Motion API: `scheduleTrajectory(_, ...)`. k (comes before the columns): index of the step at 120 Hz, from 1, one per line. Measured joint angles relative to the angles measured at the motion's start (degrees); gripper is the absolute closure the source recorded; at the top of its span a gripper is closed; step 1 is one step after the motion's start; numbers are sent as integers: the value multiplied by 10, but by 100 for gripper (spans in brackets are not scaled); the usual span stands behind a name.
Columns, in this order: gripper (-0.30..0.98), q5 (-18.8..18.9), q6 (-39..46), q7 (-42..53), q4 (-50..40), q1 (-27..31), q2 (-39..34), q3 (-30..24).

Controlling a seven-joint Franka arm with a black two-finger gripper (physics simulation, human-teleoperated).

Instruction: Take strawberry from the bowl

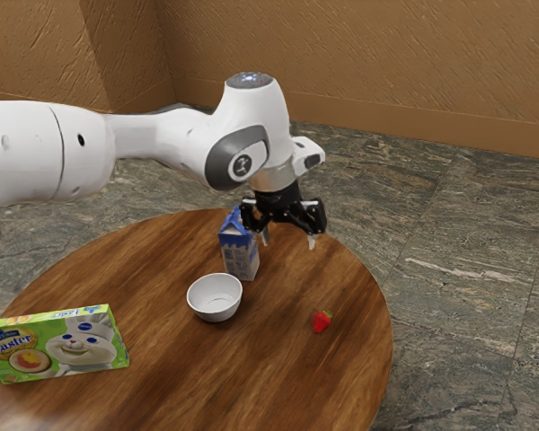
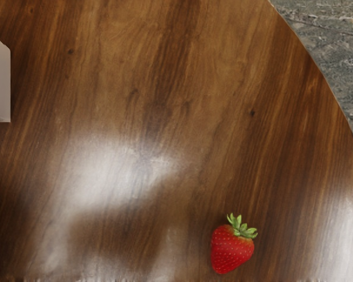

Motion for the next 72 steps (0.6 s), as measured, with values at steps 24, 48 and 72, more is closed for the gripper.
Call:
scheduleTrajectory(24,2,48,-106,3,1,5,-120,33)
scheduleTrajectory(48,1,83,-191,10,10,11,-187,59)
scheduleTrajectory(72,0,99,-236,65,50,18,-176,92)
